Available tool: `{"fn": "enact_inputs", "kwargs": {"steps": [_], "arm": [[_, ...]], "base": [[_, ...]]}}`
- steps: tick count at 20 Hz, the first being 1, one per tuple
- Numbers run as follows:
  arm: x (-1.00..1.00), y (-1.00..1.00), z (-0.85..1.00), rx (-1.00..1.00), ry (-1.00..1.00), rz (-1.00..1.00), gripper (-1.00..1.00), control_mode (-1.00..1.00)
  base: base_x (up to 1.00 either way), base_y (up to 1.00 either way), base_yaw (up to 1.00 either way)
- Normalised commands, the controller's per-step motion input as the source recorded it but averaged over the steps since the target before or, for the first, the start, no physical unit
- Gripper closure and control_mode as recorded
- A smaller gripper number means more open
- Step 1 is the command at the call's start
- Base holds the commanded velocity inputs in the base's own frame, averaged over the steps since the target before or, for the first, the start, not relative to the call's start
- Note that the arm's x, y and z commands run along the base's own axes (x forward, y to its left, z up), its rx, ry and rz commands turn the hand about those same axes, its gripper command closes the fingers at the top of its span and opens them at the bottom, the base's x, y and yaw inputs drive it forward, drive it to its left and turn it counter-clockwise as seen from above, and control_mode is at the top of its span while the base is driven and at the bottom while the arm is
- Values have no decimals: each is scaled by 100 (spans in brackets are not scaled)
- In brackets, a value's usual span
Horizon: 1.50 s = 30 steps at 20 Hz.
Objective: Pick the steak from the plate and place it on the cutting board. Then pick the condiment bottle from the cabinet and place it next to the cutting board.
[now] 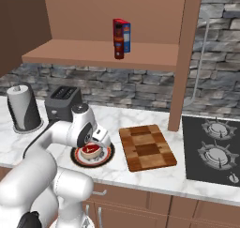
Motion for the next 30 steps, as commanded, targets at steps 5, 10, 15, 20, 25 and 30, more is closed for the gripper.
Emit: {"fn": "enact_inputs", "kwargs": {"steps": [5, 10, 15, 20, 25, 30], "arm": [[0, 4, -43, 0, -5, 0, -100, -100], [0, 9, -52, 0, -4, -1, -100, -100], [0, 11, -52, 0, -3, -1, -100, -100], [-4, 8, -47, 0, -1, -2, -100, -100], [-6, 4, -44, 0, -1, -3, -100, -100], [-4, 4, -43, 0, -1, -3, -100, -100]], "base": [[0, 0, 0], [0, 0, 0], [0, 0, 0], [0, 0, 0], [0, 0, 0], [0, 0, 0]]}}
